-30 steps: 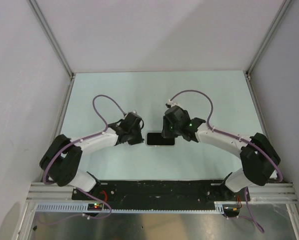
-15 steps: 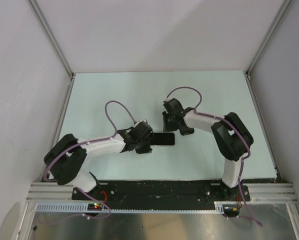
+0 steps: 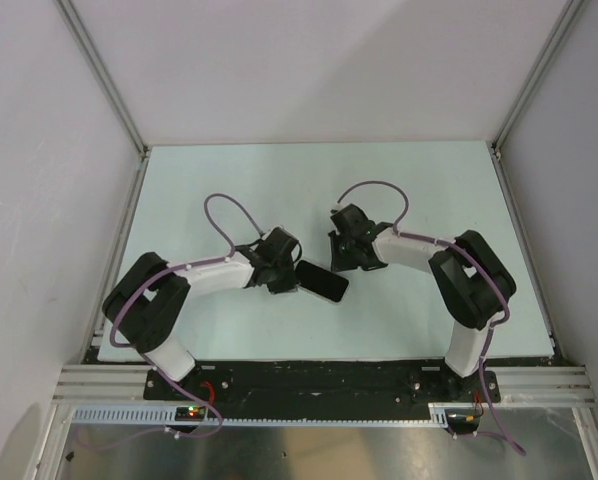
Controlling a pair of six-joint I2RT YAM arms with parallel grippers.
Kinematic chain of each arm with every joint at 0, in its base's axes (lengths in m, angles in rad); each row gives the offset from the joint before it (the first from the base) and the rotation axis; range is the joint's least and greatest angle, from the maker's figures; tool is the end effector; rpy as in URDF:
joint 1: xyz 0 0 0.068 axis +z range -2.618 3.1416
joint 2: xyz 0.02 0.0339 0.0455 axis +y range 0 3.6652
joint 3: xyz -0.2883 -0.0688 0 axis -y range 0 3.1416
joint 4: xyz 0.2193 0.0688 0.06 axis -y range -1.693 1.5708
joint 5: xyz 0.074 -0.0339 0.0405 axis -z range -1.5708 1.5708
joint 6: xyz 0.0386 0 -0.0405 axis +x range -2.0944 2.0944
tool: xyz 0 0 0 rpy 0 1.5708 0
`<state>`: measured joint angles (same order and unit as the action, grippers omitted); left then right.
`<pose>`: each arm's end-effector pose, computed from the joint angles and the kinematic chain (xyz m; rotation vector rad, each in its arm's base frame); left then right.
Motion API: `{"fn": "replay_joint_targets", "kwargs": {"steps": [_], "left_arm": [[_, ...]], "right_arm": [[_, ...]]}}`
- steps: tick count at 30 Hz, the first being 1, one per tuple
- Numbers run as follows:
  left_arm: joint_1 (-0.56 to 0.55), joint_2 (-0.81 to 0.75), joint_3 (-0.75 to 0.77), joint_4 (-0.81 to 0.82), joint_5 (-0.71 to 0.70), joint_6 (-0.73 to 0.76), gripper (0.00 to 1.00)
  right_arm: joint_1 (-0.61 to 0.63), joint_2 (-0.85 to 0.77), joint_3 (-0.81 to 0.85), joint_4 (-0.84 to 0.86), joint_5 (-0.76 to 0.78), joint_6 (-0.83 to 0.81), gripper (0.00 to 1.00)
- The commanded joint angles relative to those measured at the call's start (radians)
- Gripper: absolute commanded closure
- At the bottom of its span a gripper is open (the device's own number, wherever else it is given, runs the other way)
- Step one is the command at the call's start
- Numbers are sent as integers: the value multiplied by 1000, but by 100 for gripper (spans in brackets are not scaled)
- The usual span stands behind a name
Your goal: Put the phone into the phone case
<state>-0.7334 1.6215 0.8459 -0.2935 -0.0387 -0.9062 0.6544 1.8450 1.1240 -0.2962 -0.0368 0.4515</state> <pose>0.2145 -0.1912 0.1920 -0.2493 2.7209 -0.4757 0.2860 0.2212 0.1956 -0.2827 2.6404 0.4378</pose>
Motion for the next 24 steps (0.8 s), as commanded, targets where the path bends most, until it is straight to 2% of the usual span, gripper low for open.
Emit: {"fn": "replay_joint_targets", "kwargs": {"steps": [1,7,14,19,24], "left_arm": [[69,19,51,21,-4,54,100],[108,77,130,22,23,95,100],[111,107,183,15,58,118,100],[111,17,97,11,45,116,100],[95,-86,-21,12,46,86,100]], "right_arm": [[45,-81,-103,-40,-39,47,82],[109,-163,-222,4,-61,116,83],[123,-224,-256,-2,-19,145,83],[93,-327,-292,3,7,161,82],[134,-378,-302,34,-8,187,74]]}}
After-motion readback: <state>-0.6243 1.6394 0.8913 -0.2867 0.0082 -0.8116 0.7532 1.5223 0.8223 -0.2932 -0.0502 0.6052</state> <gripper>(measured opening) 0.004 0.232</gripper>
